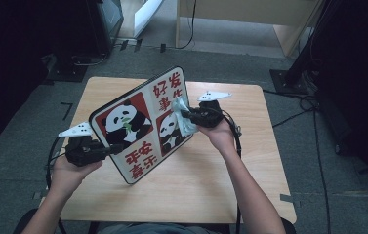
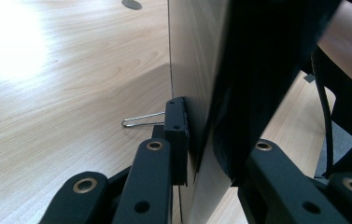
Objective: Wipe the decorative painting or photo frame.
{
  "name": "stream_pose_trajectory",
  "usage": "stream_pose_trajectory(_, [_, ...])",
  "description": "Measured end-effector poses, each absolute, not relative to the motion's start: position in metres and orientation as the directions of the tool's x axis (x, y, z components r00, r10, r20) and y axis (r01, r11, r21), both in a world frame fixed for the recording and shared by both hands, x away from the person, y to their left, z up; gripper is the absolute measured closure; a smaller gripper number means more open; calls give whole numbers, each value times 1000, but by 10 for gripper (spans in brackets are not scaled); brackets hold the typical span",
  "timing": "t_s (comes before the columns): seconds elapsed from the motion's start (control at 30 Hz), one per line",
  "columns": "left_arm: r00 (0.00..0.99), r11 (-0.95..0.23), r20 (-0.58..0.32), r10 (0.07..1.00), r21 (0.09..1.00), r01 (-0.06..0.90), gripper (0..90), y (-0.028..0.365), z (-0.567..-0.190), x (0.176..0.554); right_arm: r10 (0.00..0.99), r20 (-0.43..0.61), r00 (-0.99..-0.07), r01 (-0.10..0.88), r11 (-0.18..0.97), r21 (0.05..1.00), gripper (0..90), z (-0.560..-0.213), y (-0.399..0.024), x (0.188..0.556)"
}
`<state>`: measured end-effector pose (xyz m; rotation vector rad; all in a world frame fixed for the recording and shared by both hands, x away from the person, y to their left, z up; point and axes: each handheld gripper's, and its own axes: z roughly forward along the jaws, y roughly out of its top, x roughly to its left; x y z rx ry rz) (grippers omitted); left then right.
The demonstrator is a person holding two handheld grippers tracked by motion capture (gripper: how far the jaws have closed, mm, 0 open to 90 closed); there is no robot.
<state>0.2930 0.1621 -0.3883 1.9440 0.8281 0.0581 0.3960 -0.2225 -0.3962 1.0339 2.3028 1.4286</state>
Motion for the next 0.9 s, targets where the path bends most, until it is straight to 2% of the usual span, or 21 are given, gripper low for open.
stream_pose_trajectory(0.9, [770,-284,-317,554,797,533,780,162,-389,295,690,216,-691,532,283,798,783,-434,-226,393])
